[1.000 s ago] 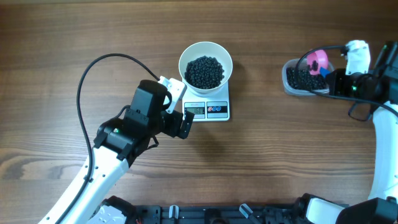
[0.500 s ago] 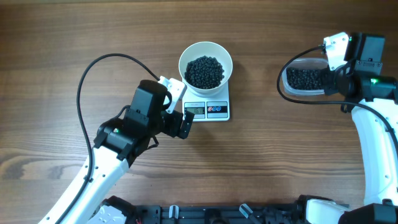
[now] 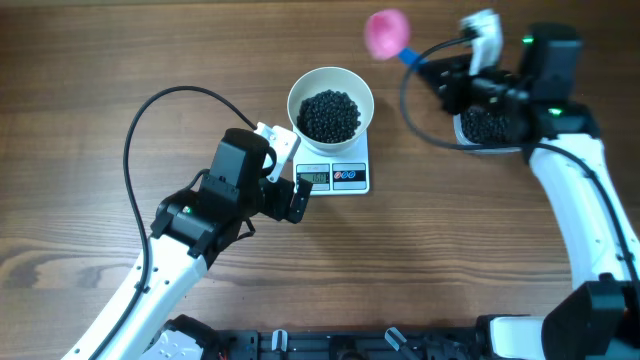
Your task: Scoop item into bowl and weigh 150g on scale
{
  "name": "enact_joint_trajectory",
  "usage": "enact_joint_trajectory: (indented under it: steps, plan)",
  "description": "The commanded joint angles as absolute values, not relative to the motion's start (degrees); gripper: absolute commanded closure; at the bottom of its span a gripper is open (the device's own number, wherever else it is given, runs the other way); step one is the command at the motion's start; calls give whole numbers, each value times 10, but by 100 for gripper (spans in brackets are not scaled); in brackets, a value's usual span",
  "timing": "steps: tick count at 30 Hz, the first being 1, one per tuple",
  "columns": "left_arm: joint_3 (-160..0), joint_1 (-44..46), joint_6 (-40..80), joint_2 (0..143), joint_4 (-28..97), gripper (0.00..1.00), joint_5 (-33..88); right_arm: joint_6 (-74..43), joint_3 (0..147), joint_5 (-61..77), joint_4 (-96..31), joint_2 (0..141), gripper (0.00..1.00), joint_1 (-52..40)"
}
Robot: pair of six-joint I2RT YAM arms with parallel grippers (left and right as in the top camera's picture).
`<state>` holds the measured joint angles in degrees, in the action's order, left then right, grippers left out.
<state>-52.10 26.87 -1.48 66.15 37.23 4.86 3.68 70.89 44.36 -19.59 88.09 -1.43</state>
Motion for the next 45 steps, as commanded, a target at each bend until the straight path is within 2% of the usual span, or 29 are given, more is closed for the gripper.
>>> enact_joint_trajectory:
  steps: [1, 5, 9, 19, 24, 29, 35, 45]
  plan:
    - [-522, 268, -26, 656, 371, 0, 57, 114, 712, 420, -218, 888, 96, -72]
    - [-522, 269, -26, 656, 371, 0, 57, 206, 712, 282, -253, 889, 96, -135]
    - [-522, 268, -26, 656, 371, 0, 57, 225, 712, 197, -272, 893, 96, -180]
    - [-522, 268, -26, 656, 371, 0, 57, 224, 712, 189, -267, 950, 96, -201]
    - [-522, 268, -26, 656, 371, 0, 57, 230, 712, 129, -262, 969, 96, -201]
    - [-522, 268, -26, 656, 371, 0, 57, 240, 712, 141, -266, 985, 96, -201]
    - [-522, 269, -26, 656, 371, 0, 57, 236, 712, 230, -270, 985, 96, -201]
    - [-522, 268, -26, 656, 371, 0, 57, 158, 712, 289, -273, 985, 96, -201]
